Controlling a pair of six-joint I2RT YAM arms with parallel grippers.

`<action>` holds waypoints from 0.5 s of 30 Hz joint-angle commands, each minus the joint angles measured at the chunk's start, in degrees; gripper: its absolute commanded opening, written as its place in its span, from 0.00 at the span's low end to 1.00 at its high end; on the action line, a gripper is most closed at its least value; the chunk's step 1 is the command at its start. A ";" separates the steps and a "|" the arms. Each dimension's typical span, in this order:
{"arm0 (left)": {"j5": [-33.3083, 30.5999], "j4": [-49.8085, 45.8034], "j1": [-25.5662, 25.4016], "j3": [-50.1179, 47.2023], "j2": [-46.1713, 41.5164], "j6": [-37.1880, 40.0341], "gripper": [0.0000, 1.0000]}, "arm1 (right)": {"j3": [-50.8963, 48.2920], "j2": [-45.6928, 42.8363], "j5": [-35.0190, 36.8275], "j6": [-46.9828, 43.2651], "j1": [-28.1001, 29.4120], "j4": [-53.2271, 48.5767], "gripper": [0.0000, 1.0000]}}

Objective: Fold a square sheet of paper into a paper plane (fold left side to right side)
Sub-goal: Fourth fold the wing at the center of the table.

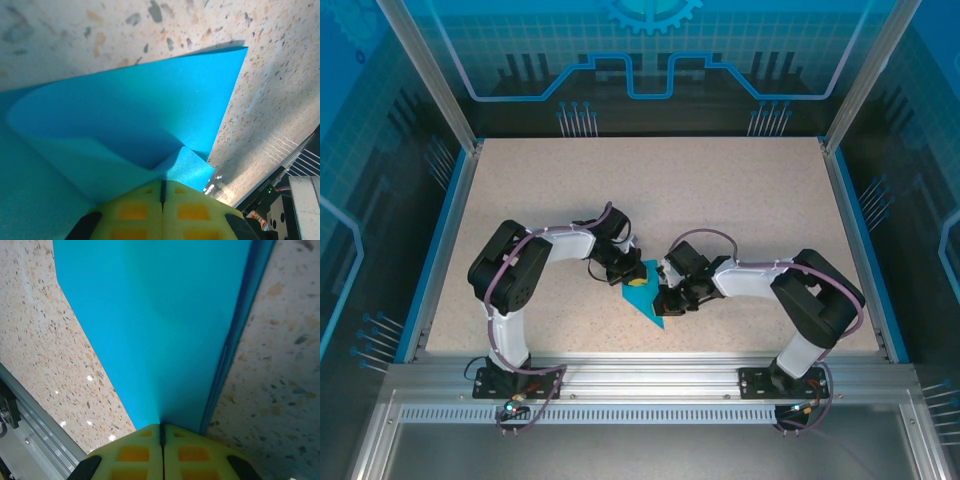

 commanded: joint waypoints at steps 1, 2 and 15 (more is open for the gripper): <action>-5.86 -4.86 -0.22 -0.42 0.91 1.09 0.00 | -2.42 2.11 1.92 0.19 -0.66 -3.59 0.04; -5.98 -4.94 -0.24 -0.15 0.34 1.36 0.01 | -2.83 2.42 1.88 0.24 -0.71 -3.79 0.04; -0.55 5.20 -0.69 -8.99 -15.47 4.21 0.13 | -4.57 3.78 0.66 -1.53 -1.86 -5.18 0.00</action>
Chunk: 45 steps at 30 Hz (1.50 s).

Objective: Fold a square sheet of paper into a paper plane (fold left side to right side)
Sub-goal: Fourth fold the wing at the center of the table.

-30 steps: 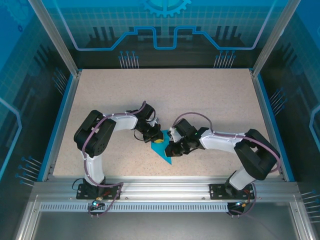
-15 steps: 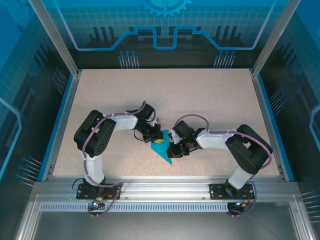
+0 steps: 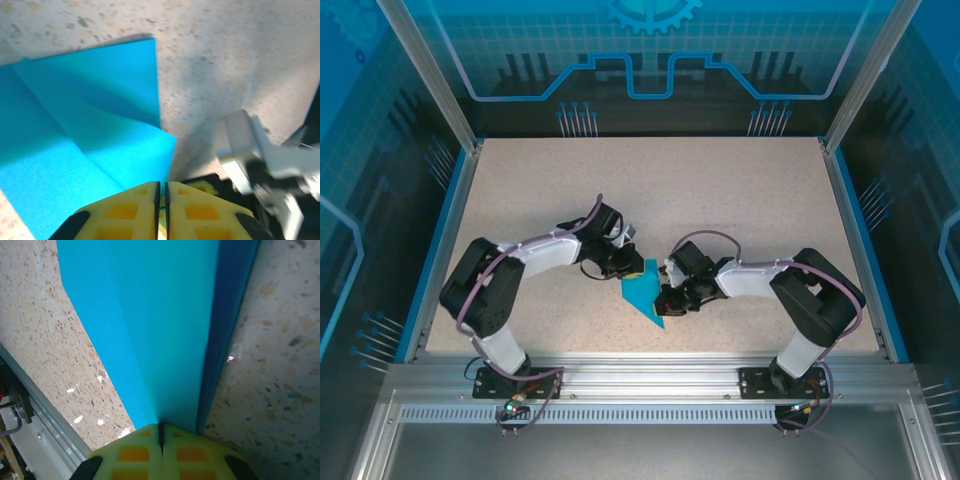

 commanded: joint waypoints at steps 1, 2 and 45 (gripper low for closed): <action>3.22 3.69 -0.56 -4.36 -2.11 1.18 0.11 | -2.18 3.44 4.07 -1.61 -0.26 -8.81 0.00; 3.91 4.25 -0.84 -5.00 -1.99 1.05 0.10 | -2.02 3.61 4.09 -1.88 -0.23 -9.12 0.00; 0.42 10.74 -0.47 -6.96 9.58 0.47 0.00 | -0.78 5.02 4.33 -3.73 -0.21 -12.97 0.00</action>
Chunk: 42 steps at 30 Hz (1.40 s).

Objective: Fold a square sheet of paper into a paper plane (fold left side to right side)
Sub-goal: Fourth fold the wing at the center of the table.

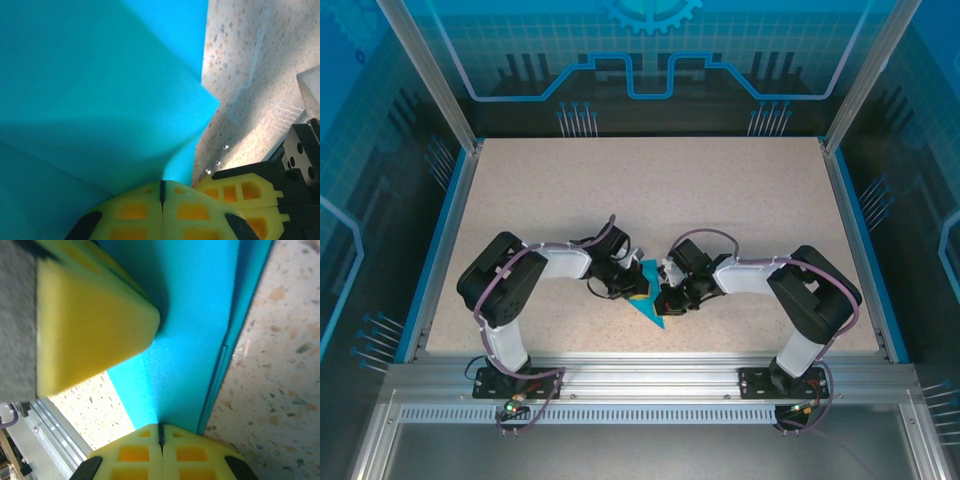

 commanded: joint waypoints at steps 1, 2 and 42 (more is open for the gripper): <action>-4.22 0.99 2.99 -1.05 2.18 2.03 0.00 | -2.89 3.80 5.13 -0.97 0.17 -9.75 0.00; -4.12 0.95 3.58 -0.80 2.41 2.27 0.00 | -2.95 3.90 5.10 -0.98 0.16 -9.90 0.00; -5.69 -7.59 16.85 14.08 9.67 10.88 0.00 | -4.35 3.60 3.97 -0.58 0.60 -9.71 0.00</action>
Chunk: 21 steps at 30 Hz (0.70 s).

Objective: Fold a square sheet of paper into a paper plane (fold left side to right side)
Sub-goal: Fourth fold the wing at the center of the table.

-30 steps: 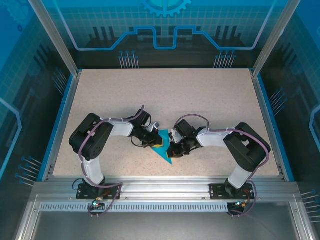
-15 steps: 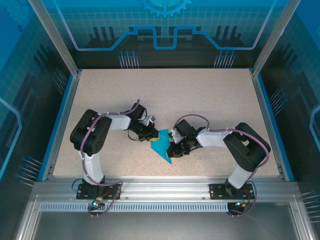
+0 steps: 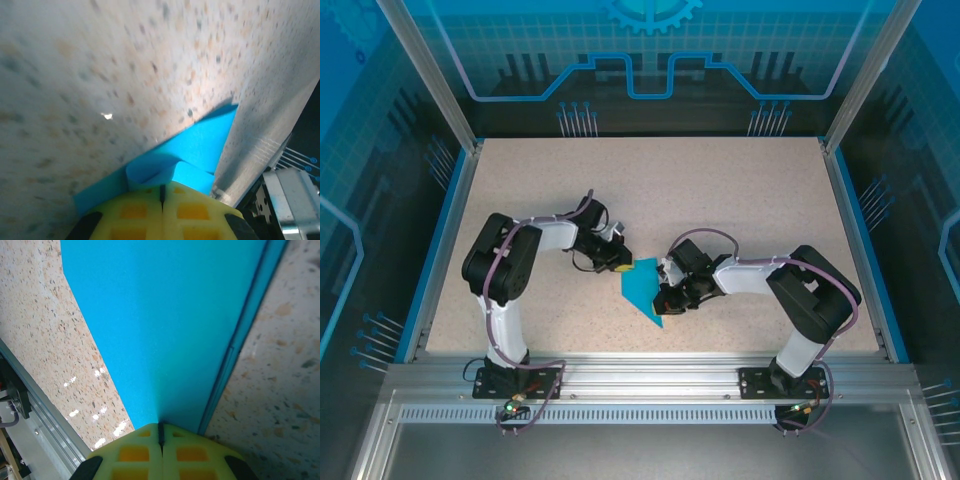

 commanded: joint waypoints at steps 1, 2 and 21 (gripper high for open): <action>-8.38 1.06 3.31 2.34 1.78 2.38 0.00 | -4.03 3.36 4.02 -0.32 0.57 -11.25 0.00; -8.55 0.77 3.57 2.60 1.94 2.57 0.00 | -4.03 3.30 4.01 -0.19 0.64 -11.16 0.00; -7.78 -5.45 7.20 2.65 -11.85 2.33 0.27 | 0.22 -5.83 4.56 2.53 1.04 -1.77 0.21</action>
